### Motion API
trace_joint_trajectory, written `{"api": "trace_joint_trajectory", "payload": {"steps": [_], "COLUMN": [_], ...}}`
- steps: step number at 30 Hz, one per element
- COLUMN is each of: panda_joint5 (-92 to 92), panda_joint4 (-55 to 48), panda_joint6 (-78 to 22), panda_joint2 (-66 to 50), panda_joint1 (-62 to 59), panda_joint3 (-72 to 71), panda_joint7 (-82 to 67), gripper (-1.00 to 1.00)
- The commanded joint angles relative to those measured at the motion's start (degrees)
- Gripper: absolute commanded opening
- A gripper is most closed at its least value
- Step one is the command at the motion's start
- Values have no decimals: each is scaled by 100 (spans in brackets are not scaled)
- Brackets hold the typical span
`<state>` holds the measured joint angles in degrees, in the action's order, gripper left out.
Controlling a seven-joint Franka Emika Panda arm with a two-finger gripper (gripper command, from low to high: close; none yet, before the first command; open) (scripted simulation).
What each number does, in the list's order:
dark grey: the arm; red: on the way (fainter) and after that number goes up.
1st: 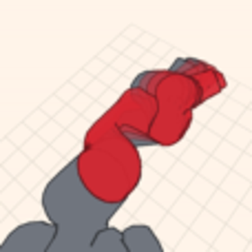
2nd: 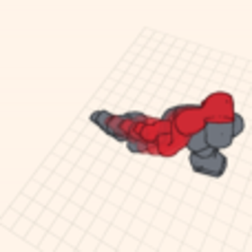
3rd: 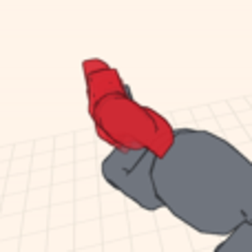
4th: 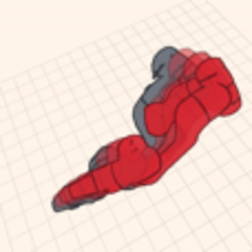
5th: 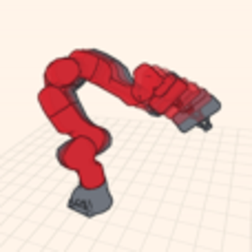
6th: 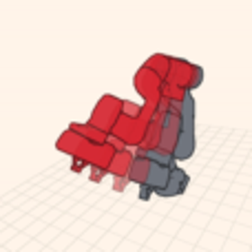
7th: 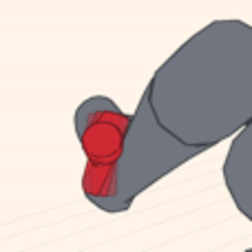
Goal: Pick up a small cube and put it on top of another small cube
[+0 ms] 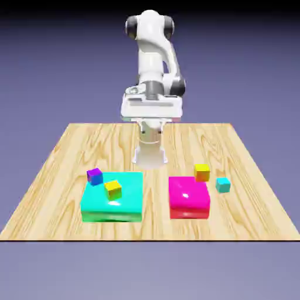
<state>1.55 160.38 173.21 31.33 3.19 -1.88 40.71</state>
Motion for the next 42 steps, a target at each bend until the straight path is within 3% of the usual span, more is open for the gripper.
{"api": "trace_joint_trajectory", "payload": {"steps": [1,42], "panda_joint5": [129,-2119], "panda_joint4": [-51,0], "panda_joint6": [-66,326], "panda_joint2": [-110,-1536], "panda_joint1": [208,-3780], "panda_joint3": [-156,-8652], "panda_joint7": [-145,6009], "gripper": [0,0]}}
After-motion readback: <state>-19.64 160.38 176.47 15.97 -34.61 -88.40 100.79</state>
